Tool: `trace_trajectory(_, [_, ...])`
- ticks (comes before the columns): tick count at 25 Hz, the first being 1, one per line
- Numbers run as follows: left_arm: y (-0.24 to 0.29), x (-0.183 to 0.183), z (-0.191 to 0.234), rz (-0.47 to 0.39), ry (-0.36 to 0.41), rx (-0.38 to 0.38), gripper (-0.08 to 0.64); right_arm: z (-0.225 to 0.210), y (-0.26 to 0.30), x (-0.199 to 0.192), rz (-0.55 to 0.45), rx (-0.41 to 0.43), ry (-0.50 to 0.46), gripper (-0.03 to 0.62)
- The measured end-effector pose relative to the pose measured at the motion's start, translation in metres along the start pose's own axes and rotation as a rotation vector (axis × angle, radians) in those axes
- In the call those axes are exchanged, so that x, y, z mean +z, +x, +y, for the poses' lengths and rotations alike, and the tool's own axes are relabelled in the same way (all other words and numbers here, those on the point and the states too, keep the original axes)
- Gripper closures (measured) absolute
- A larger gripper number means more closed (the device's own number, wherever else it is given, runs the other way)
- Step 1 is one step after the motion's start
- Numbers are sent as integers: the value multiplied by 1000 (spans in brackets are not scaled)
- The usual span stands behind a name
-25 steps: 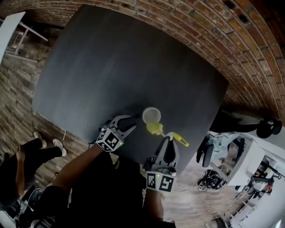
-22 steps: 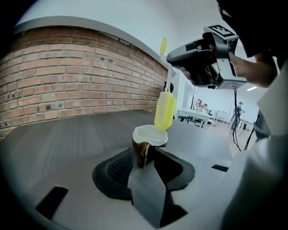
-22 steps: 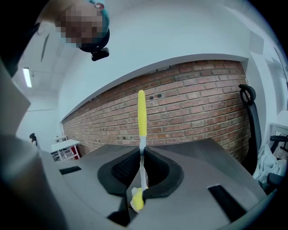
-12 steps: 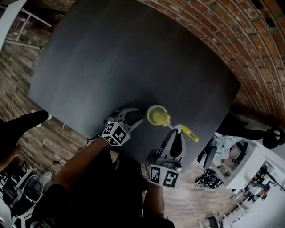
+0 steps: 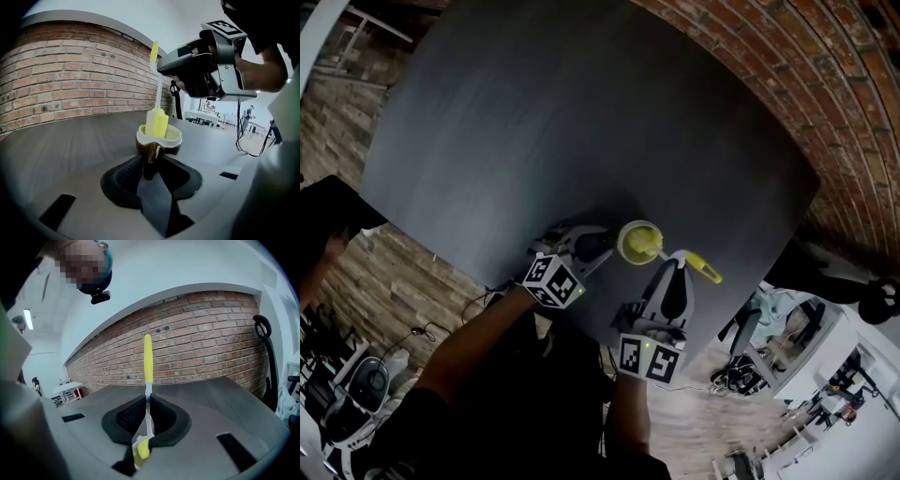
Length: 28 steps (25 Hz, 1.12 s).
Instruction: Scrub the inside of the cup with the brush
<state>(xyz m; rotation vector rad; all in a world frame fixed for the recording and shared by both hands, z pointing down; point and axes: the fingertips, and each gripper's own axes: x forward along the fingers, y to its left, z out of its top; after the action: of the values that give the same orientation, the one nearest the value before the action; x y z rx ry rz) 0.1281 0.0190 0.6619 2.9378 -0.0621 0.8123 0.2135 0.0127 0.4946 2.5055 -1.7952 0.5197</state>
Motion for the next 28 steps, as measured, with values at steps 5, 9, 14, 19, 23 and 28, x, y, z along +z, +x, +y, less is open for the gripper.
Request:
trace_trajectory(5, [1, 1, 1, 3, 9, 6, 448, 2, 2, -11, 32, -5, -6, 548])
trace_trajectory(9, [1, 0, 1, 3, 43, 3, 456, 5, 4, -14, 51, 0, -44, 548])
trace_trajectory(14, [1, -2, -1, 11, 96, -9, 465, 3, 6, -15, 57, 1, -12, 548])
trace_trajectory(19, [2, -3, -3, 14, 113, -15, 471, 16, 10, -16, 62, 50, 33, 548])
trace_trajectory(23, [2, -3, -3, 13, 111, -14, 471, 24, 7, -18, 93, 87, 44, 548])
trace_trajectory(28, [2, -3, -6, 10, 107, -17, 471, 24, -7, -20, 150, 112, 19, 548])
